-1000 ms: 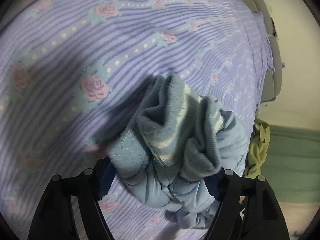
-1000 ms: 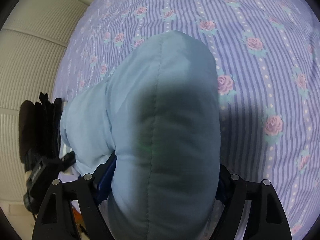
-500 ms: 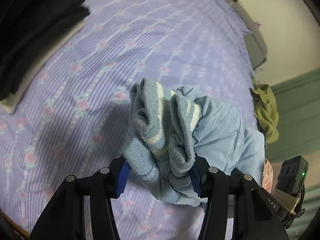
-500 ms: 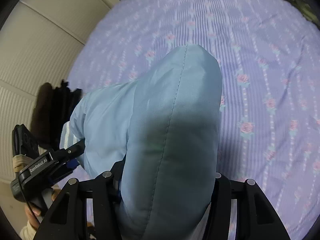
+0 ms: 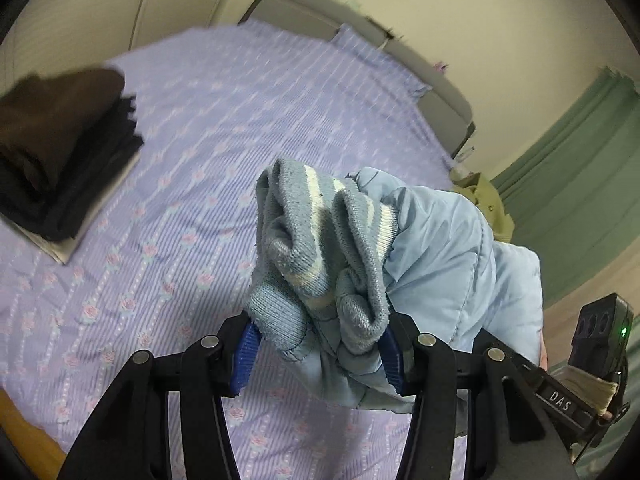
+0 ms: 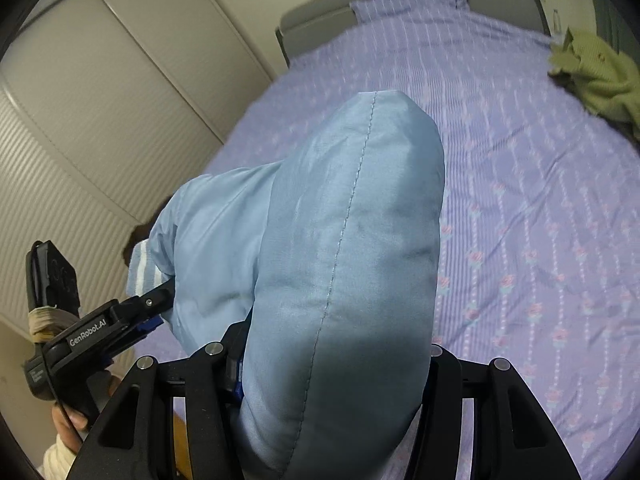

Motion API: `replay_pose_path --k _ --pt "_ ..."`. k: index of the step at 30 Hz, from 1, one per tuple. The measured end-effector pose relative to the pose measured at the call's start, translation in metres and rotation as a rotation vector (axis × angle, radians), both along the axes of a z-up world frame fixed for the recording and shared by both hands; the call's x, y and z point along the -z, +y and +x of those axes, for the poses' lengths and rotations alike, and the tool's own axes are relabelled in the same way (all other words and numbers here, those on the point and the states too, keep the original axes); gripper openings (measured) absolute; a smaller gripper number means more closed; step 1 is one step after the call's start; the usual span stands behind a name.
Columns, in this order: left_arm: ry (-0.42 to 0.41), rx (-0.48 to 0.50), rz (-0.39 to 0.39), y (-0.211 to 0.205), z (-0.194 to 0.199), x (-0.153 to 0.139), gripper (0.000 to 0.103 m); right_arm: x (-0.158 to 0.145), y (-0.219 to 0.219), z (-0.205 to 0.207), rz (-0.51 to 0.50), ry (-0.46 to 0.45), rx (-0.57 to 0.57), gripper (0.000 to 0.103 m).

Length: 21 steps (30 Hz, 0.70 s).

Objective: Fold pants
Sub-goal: 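Carry the folded pants with both grippers over the dark clothes stack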

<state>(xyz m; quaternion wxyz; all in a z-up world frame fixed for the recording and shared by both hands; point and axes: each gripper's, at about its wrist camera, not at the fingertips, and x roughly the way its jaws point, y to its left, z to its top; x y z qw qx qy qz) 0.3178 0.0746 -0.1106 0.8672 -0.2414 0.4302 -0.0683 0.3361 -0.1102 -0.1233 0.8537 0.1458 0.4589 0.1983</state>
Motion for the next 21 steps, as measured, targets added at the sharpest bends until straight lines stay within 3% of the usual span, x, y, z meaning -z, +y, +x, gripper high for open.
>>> replay_pose_path --k 6,11,17,21 --pt "-0.097 -0.024 0.073 -0.012 -0.035 -0.045 0.051 -0.037 -0.007 -0.023 0.026 -0.062 -0.025 0.054" --pt "-0.176 -0.042 0.103 0.007 -0.055 -0.073 0.051 -0.059 0.014 -0.034 0.042 -0.134 -0.052 0.054" --pt "-0.241 -0.038 0.119 0.065 -0.063 -0.087 0.051 -0.076 0.065 -0.040 0.039 -0.200 -0.061 0.054" --pt "-0.213 0.047 0.163 0.117 -0.053 -0.086 0.051 -0.075 0.114 -0.045 0.045 -0.213 -0.003 0.054"
